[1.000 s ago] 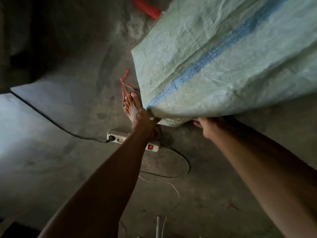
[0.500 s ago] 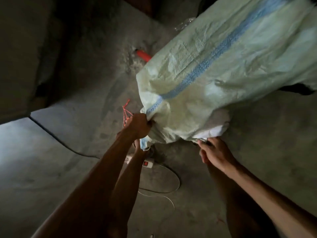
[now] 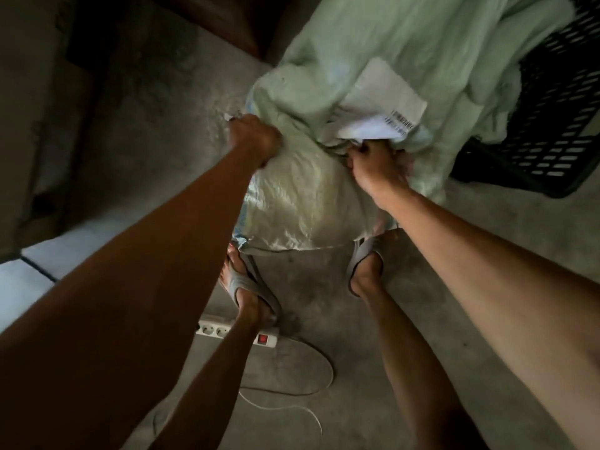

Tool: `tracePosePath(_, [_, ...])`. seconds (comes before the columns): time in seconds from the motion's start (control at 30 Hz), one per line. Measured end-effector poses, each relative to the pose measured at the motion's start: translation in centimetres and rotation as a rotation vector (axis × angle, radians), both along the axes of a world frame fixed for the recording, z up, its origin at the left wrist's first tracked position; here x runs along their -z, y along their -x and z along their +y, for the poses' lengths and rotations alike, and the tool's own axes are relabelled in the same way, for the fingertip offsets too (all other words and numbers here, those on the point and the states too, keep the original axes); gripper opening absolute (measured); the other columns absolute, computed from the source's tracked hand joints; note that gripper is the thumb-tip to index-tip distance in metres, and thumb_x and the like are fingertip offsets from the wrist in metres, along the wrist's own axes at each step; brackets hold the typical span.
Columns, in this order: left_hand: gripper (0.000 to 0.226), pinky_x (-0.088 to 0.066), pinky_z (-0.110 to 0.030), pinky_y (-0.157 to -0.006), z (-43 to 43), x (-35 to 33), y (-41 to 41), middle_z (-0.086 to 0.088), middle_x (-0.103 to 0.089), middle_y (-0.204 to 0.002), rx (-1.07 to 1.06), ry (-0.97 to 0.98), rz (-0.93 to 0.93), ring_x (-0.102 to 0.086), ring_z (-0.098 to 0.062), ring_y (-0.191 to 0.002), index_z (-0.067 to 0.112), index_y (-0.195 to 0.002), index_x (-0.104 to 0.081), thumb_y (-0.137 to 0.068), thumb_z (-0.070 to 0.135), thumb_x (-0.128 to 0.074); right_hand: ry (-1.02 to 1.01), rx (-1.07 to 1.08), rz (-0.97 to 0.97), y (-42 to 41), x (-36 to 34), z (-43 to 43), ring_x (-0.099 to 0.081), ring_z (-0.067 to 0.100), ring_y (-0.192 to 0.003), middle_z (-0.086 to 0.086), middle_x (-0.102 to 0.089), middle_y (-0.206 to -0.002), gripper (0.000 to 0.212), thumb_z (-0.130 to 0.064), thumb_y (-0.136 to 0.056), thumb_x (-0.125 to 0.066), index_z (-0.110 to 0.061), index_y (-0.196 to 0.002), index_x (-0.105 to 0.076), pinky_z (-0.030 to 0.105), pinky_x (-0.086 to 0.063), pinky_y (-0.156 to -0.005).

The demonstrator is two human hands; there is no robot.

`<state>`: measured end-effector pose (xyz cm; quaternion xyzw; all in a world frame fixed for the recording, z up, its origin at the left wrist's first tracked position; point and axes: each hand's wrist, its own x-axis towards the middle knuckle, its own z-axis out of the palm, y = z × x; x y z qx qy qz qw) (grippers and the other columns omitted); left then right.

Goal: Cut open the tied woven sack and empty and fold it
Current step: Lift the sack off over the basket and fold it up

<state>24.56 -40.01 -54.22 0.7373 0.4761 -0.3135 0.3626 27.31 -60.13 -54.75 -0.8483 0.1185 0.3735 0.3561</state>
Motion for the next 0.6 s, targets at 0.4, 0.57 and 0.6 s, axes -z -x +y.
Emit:
tracePosePath(0.4, [0.125, -0.011, -0.053, -0.127, -4.1, 0.0, 21.2, -0.021, -0.012, -0.169, 0.388, 0.217, 0.093, -0.012, -0.042, -0.157, 0.029, -0.16, 0.004, -0.071, 0.032, -0.084, 0.088, -0.373, 0.267, 7.7, -0.6, -6.0, -0.063, 0.024, -0.105, 0.007, -0.069, -0.111, 0.032, -0.009, -0.09, -0.049, -0.009, -0.117, -0.065, 0.037, -0.049, -0.089])
tracePosePath(0.57, [0.117, -0.021, -0.044, -0.122, -7.5, 1.2, 23.9, -0.02, -0.001, -0.169, 0.165, 0.235, 0.186, -0.018, -0.043, -0.151, 0.022, -0.162, 0.0, -0.078, 0.043, -0.08, 0.101, -0.336, 0.385, 10.9, -0.7, -10.3, -0.069, 0.008, -0.059, 0.016, -0.071, -0.077, 0.029, -0.001, -0.091, -0.05, -0.008, -0.072, -0.07, 0.025, -0.057, -0.06])
tracePosePath(0.6, [0.112, -0.033, -0.042, -0.116, -8.0, 1.9, 24.2, -0.017, -0.018, -0.167, 0.112, 0.28, 0.182, -0.035, -0.042, -0.145, 0.017, -0.162, -0.001, -0.084, 0.022, -0.081, 0.102, -0.351, 0.447, 11.7, -0.6, -11.3, -0.066, 0.006, -0.048, 0.019, -0.069, -0.075, 0.034, 0.003, -0.093, -0.046, -0.008, -0.067, -0.065, 0.021, -0.054, -0.051])
